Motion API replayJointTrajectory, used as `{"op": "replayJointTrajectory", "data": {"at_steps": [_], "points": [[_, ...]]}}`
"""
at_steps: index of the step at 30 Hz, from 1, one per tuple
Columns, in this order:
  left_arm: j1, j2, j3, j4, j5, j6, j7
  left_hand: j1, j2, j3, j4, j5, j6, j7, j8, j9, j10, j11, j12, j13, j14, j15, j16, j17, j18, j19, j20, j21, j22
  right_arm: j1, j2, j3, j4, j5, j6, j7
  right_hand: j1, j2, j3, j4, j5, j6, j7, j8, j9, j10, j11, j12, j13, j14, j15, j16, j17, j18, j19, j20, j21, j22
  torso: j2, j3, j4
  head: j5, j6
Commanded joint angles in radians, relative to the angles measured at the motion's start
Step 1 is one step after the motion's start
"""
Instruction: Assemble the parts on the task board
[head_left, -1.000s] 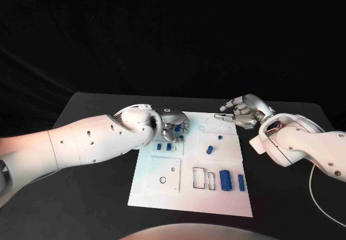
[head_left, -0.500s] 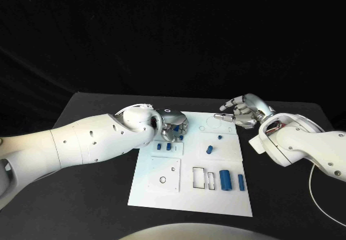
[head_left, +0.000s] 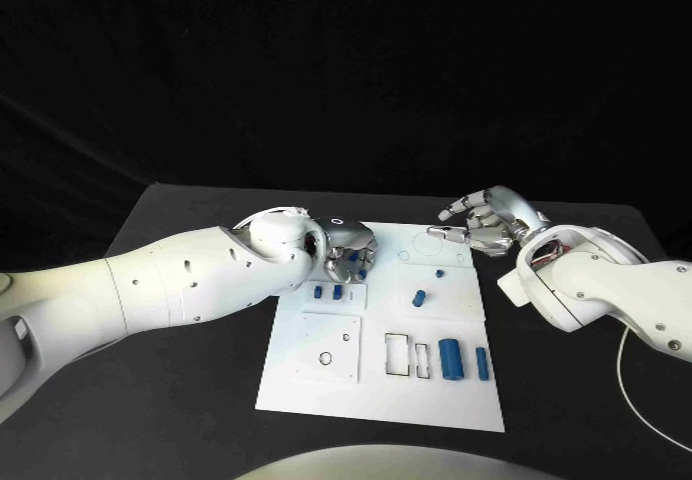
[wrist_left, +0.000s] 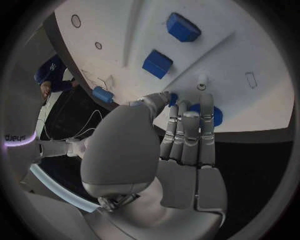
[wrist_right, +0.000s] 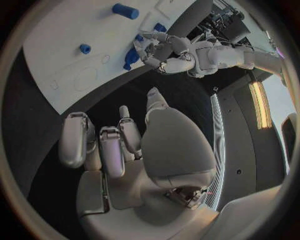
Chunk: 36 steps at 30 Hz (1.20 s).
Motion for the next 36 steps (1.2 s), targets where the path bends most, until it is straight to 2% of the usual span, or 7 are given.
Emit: {"op": "replayJointTrajectory", "data": {"at_steps": [1,12,19,22,29,36], "points": [[-0.002,0.005,-0.001,-0.001,0.011,0.025,0.001,0.007,0.004,0.006,-0.001,-0.004,0.008,-0.002,-0.004,-0.001,0.007,0.002,-0.007,-0.003,0.003,-0.001,0.003,-0.003,0.013,0.006,0.0,0.006,0.001,0.0,0.001,0.0,0.003,-0.013,0.0,0.005,0.0,0.011,-0.003,-0.004,0.0,-0.005,0.001,0.006,0.002,-0.005,-0.002,-0.004,0.001,0.074,-0.007,-0.004,0.125,0.013,-0.006,-0.001,-0.002,0.071,0.0,0.0002,0.0,-0.003,-0.002],[-0.002,0.01,-0.002,-0.005,0.015,0.048,-0.008,0.01,0.009,0.015,-0.007,-0.004,0.012,-0.004,-0.011,-0.006,0.013,0.001,-0.014,-0.008,0.006,-0.002,0.012,0.0,0.013,0.004,0.0,0.014,0.007,0.0,0.001,0.0,0.003,-0.014,0.002,0.003,0.0,0.011,-0.003,-0.004,0.0,-0.005,0.001,0.006,0.002,-0.005,-0.002,-0.004,0.001,0.074,-0.007,-0.004,0.125,0.013,-0.006,-0.001,-0.002,0.071,0.0,0.0002,-0.0002,-0.005,-0.003],[-0.003,0.01,-0.002,-0.012,0.02,0.067,-0.007,0.036,0.038,0.051,-0.041,-0.008,0.044,-0.007,-0.015,-0.013,0.048,-0.007,-0.016,-0.014,0.023,-0.01,0.037,0.017,0.011,0.007,-0.007,0.049,0.038,0.0,0.001,0.0,0.002,-0.014,0.003,0.003,0.001,0.012,-0.003,-0.004,0.0,-0.004,0.0,0.007,0.002,-0.005,-0.002,-0.004,0.001,0.074,-0.008,-0.004,0.125,0.013,-0.006,-0.002,-0.002,0.071,0.0,0.0002,0.0001,-0.006,-0.005],[-0.003,0.011,-0.002,-0.013,0.021,0.066,-0.005,0.048,0.062,0.073,-0.074,-0.01,0.083,-0.015,-0.014,-0.011,0.087,-0.021,-0.013,-0.013,0.064,-0.022,0.07,0.07,0.003,0.042,-0.015,0.105,0.101,0.0,0.002,0.0,0.002,-0.015,0.003,0.003,0.001,0.012,-0.003,-0.004,0.0,-0.004,0.0,0.007,0.002,-0.005,-0.002,-0.004,0.001,0.074,-0.008,-0.004,0.125,0.013,-0.006,-0.002,-0.002,0.071,0.0,0.0002,0.0006,-0.007,-0.005],[-0.003,0.013,-0.002,-0.016,0.021,0.058,-0.004,0.05,0.071,0.099,-0.118,-0.009,0.099,-0.016,-0.035,-0.016,0.104,-0.022,-0.025,-0.014,0.086,-0.026,0.087,0.094,-0.003,0.055,-0.022,0.152,0.146,0.0,0.002,0.0,0.002,-0.015,0.003,0.004,0.001,0.013,-0.004,-0.004,0.0,-0.004,0.0,0.007,0.002,-0.003,-0.002,-0.003,0.003,0.074,-0.008,-0.003,0.126,0.013,-0.005,-0.002,-0.001,0.072,-0.001,0.0003,0.0001,-0.007,-0.005],[-0.003,0.013,-0.002,-0.015,0.031,0.027,0.007,0.039,0.072,0.104,-0.129,-0.01,0.107,-0.016,-0.043,-0.018,0.114,-0.022,-0.028,-0.013,0.094,-0.026,0.094,0.102,-0.007,0.064,-0.022,0.172,0.17,0.0,0.003,0.0,0.001,-0.015,0.001,0.006,0.001,0.013,-0.004,-0.004,0.0,-0.004,0.0,0.007,0.002,-0.003,-0.002,-0.003,0.003,0.074,-0.008,-0.003,0.126,0.013,-0.005,-0.002,-0.001,0.072,-0.001,0.0004,0.0004,-0.006,-0.003]]}}
